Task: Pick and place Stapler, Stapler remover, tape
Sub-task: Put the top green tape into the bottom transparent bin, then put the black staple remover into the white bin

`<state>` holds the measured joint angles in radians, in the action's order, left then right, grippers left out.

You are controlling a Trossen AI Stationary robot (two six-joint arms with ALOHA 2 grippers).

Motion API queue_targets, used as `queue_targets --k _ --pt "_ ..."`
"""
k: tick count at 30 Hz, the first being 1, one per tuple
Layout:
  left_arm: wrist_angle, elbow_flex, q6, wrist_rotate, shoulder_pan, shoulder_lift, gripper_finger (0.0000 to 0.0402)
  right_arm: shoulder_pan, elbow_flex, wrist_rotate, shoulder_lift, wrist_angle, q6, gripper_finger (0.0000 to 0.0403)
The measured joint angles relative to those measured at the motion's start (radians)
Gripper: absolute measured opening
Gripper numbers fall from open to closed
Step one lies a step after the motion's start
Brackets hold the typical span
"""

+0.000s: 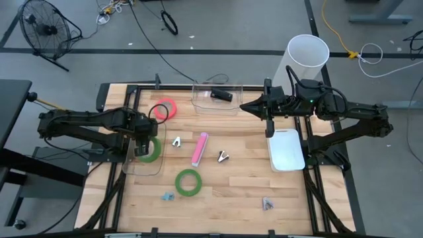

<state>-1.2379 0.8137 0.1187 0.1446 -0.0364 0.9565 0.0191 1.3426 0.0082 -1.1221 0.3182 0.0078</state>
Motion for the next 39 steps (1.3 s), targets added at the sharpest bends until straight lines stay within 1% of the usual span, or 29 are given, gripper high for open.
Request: queue_targets --k 8,11,15,22,26,29,35,39 --pt "-0.011 -0.005 0.000 0.008 0.000 0.000 0.0094 0.000 0.000 0.000 0.000 0.007 0.000 0.0000" --pt "-0.010 -0.005 0.001 0.007 0.000 0.000 0.0103 0.000 0.000 0.000 0.000 0.007 0.000 0.0000" --pt "-0.007 -0.005 0.001 0.007 0.000 0.000 0.0129 0.000 0.000 0.000 0.000 0.008 0.000 0.0000" --pt "-0.002 -0.005 0.001 0.007 0.000 0.000 0.0192 0.000 0.000 0.000 0.000 0.009 0.001 0.0000" --pt "-0.003 -0.005 0.001 0.007 0.000 0.000 0.0215 0.000 0.000 0.000 0.000 0.009 0.001 0.0000" --pt "-0.003 -0.005 0.007 0.007 0.000 0.000 0.0219 0.000 0.000 0.000 0.000 0.009 0.001 0.0000" --pt "-0.003 -0.005 0.009 0.005 0.000 0.000 0.0214 0.000 0.000 0.000 0.000 0.009 0.001 0.0000" --pt "-0.004 0.015 0.015 -0.022 0.000 0.000 0.0213 0.000 0.000 0.000 0.000 0.013 0.001 0.0000"
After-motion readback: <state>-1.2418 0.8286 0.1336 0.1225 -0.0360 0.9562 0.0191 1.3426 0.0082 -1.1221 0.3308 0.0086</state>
